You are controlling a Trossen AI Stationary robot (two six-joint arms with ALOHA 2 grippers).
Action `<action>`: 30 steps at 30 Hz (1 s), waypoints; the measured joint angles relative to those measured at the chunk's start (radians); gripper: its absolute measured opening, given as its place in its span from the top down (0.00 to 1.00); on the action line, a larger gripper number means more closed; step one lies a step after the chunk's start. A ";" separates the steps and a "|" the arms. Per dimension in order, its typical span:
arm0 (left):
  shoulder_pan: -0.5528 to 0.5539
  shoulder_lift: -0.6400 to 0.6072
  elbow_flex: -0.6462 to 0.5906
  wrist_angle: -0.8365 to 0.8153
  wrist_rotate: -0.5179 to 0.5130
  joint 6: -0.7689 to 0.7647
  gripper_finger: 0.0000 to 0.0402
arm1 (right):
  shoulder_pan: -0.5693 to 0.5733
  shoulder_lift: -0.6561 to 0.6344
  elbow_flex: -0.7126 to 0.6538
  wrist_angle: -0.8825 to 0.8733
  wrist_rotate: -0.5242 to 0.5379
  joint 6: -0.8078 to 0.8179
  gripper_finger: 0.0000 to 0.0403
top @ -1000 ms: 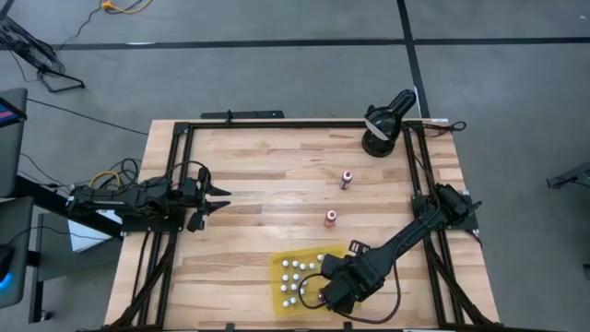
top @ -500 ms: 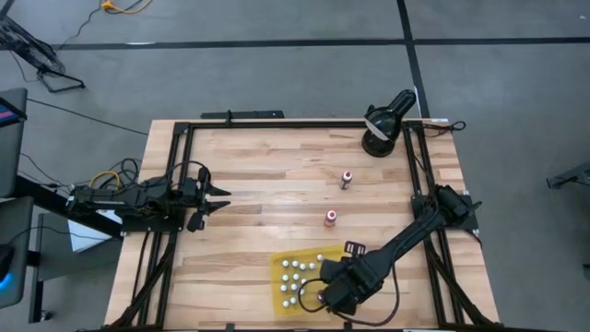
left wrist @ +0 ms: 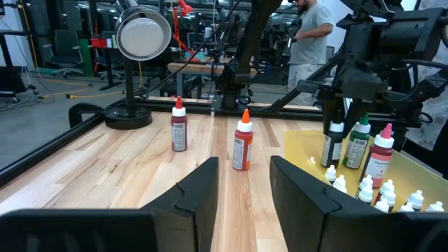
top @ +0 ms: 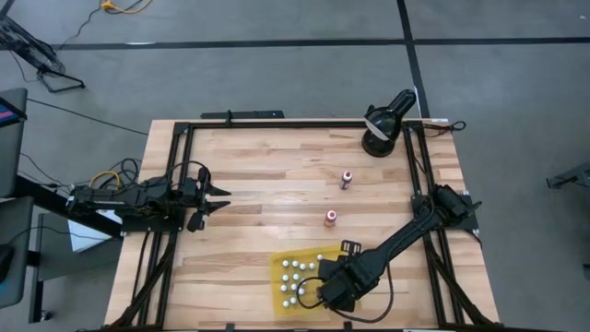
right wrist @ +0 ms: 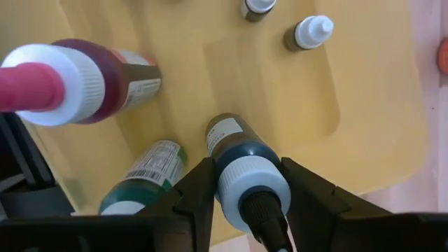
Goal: Pick & Place food coloring
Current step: Put the big black food coloring bottle in the yellow bin, then put the big orange food coloring bottle in the yellow bin
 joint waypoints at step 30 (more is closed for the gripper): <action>0.000 0.000 0.000 0.000 0.000 0.000 0.70 | -0.015 -0.006 0.142 -0.077 -0.012 -0.020 0.44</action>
